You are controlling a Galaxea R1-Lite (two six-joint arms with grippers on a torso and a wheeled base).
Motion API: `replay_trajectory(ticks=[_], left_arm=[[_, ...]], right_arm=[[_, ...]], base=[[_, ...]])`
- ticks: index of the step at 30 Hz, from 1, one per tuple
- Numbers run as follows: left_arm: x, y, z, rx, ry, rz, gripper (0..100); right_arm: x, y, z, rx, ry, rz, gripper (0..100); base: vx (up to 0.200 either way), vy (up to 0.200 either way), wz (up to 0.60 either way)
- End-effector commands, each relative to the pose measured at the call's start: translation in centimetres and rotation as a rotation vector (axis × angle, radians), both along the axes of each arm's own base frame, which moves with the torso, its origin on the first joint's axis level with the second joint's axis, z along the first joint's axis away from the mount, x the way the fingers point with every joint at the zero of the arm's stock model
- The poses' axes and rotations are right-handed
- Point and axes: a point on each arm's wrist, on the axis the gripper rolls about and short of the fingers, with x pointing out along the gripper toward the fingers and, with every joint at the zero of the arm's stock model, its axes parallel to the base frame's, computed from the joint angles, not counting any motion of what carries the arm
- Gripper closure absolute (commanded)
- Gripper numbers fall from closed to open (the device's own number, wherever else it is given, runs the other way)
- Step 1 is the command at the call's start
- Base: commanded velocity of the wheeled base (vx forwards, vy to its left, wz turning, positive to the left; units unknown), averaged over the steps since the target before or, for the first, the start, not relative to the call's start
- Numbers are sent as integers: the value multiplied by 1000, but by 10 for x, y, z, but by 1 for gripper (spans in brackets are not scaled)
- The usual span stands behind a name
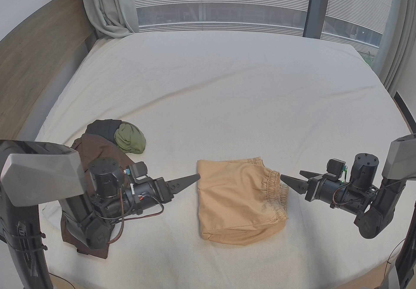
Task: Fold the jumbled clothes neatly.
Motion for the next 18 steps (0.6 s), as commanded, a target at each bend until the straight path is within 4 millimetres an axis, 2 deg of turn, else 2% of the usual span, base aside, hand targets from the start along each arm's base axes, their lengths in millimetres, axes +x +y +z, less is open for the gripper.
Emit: replay_trajectory(ticks=[1, 4, 8, 13, 18], left_arm=[[-4, 23, 17, -14, -25, 30, 0], [-11, 42, 25, -21, -25, 40, 0], [-16, 54, 31, -24, -30, 57, 0], [-27, 63, 24, 8, -7, 55, 0], [-28, 65, 21, 43, -29, 52, 0]], right_arm=[[-1, 3, 0, 0, 2, 9, 0], [-1, 3, 0, 0, 2, 13, 0], [-2, 3, -1, -1, 3, 13, 0], [-2, 4, -1, -2, 4, 14, 0], [-8, 7, -2, -3, 19, 48, 0]], base=[[0, 0, 0], [0, 0, 0], [0, 0, 0], [0, 0, 0], [0, 0, 0]])
